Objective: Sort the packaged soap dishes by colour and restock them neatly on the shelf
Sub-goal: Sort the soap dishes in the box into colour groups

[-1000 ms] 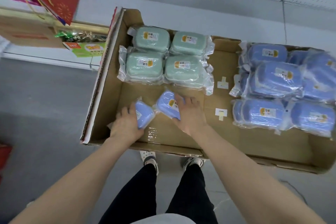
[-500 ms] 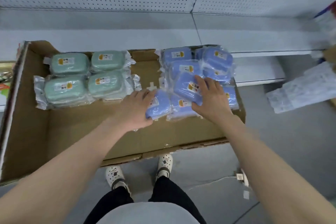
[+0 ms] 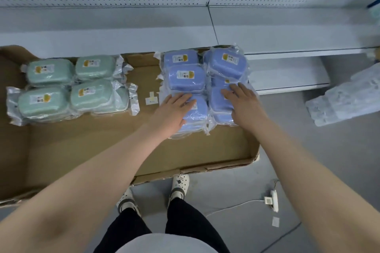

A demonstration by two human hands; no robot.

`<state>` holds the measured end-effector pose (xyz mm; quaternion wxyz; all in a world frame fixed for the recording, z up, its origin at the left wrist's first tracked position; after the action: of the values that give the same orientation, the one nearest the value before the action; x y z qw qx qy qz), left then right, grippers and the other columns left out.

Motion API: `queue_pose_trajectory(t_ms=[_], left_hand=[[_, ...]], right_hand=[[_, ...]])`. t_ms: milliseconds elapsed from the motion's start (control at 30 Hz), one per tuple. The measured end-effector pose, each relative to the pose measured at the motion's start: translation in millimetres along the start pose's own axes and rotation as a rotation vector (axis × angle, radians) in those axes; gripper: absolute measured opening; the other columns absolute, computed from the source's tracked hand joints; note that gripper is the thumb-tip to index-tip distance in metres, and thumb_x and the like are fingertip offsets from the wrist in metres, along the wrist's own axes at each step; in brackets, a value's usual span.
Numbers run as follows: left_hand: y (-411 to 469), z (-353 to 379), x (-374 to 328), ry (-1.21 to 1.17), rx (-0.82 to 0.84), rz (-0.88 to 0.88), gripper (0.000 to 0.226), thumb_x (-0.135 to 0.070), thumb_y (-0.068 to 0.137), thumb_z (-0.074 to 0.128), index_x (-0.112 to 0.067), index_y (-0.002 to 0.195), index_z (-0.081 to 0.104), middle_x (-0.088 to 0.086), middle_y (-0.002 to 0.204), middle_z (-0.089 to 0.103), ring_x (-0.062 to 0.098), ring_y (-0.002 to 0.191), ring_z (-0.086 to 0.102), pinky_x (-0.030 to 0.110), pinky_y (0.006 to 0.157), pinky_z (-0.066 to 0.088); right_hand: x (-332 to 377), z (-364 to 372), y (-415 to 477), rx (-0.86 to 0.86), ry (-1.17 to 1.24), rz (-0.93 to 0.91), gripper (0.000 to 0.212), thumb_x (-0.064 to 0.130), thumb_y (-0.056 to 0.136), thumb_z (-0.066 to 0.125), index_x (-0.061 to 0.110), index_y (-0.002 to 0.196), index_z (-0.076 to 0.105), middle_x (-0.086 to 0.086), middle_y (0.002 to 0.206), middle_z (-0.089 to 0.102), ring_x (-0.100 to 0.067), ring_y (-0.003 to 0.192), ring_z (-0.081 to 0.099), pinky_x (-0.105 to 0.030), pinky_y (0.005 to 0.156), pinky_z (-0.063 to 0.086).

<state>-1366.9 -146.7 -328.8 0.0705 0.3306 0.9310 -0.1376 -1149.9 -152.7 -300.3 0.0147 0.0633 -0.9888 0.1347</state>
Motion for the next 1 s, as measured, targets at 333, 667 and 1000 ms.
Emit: queue_pose_trajectory(t_ms=[333,667,1000], left_hand=[[-44,-24,46,-0.074,-0.27,-0.093,0.055,-0.036,0.09,0.061,-0.016,0.14,0.048,0.007,0.144,0.046,0.029,0.135,0.037,0.043,0.111,0.035],[-198,-24,258,-0.059,-0.275,-0.524,0.06,-0.028,0.085,0.069,-0.012,0.139,0.047,0.017,0.139,0.048,0.038,0.13,0.042,0.052,0.102,0.044],[-193,1,365,0.021,0.003,-0.479,0.092,-0.037,0.073,0.078,-0.013,0.147,0.03,0.012,0.147,0.039,0.031,0.135,0.035,0.044,0.112,0.028]], right_hand=[[49,-37,31,-0.411,0.044,-0.168,0.043,0.029,0.091,0.045,0.004,0.122,0.062,-0.019,0.121,0.061,-0.04,0.11,0.058,-0.049,0.093,0.047],[288,-18,111,-0.258,0.111,-0.444,0.041,0.02,0.087,0.066,0.009,0.126,0.06,-0.015,0.121,0.061,-0.036,0.111,0.057,-0.042,0.092,0.048],[394,42,171,0.066,-0.13,-0.372,0.079,0.053,0.083,0.064,0.017,0.146,0.032,-0.009,0.142,0.043,-0.03,0.13,0.036,-0.041,0.107,0.033]])
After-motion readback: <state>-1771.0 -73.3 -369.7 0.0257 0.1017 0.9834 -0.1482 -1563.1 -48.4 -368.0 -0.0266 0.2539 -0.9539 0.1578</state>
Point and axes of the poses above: each hand's wrist, its own y-axis towards the middle knuckle, its own z-axis out of the palm, x = y × z, the point moved 5 cm from there along y, towards the middle knuckle
